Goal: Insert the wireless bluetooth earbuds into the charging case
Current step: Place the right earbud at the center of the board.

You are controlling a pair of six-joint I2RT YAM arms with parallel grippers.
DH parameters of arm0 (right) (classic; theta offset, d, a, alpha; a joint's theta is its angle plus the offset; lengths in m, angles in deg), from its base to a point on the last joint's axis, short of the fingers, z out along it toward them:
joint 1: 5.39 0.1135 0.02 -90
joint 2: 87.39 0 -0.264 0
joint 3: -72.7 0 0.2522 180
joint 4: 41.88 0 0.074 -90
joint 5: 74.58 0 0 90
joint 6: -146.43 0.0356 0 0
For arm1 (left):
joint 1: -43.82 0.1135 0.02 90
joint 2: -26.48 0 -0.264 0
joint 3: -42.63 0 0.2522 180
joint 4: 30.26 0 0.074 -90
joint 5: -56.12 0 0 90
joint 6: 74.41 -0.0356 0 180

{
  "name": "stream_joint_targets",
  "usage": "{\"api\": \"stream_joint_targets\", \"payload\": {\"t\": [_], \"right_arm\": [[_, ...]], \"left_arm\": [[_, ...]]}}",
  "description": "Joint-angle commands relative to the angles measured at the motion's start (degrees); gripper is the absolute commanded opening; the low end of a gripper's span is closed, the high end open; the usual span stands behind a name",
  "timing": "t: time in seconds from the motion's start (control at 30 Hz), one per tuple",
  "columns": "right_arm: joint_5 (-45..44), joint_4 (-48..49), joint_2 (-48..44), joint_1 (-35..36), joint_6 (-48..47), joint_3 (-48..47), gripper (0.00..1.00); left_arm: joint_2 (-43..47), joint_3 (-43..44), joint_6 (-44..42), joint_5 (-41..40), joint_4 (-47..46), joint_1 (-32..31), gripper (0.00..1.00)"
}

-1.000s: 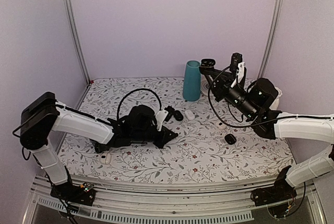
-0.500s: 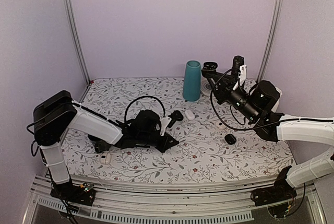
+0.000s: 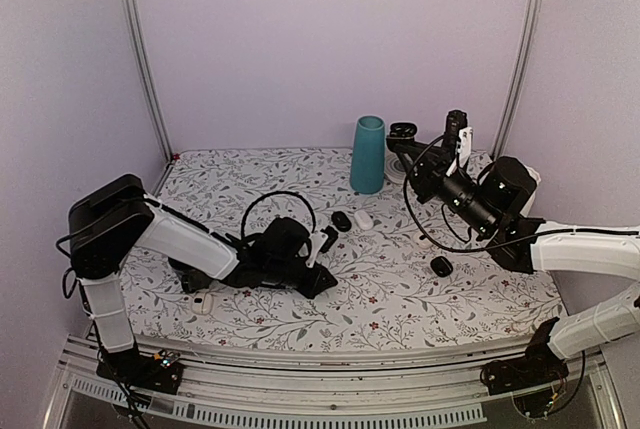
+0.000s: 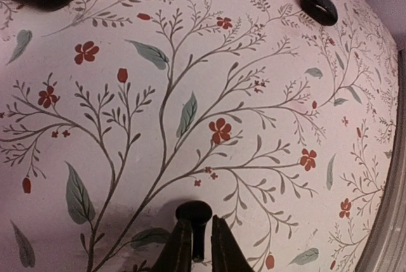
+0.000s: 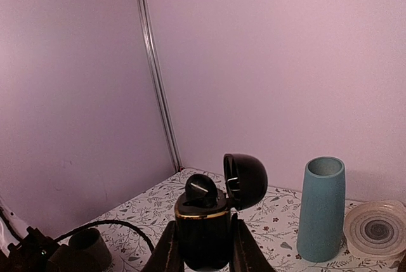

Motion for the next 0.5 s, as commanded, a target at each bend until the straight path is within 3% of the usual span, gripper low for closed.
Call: {"api": "stream_joint_targets", "payload": {"t": [0.0,0.47], "right_arm": [[0.17,0.66,-1.72,-0.28,0.53,0.76,0.02],[-0.18,0.8,-2.48,-0.34,0.5,1.76,0.02]], "left_arm": [[-0.29,1.27,0.43,-1.6,2.17,-1.23,0.16],[4.26,3.78,0.82,-5.71,10.15,-1.59,0.26]]}}
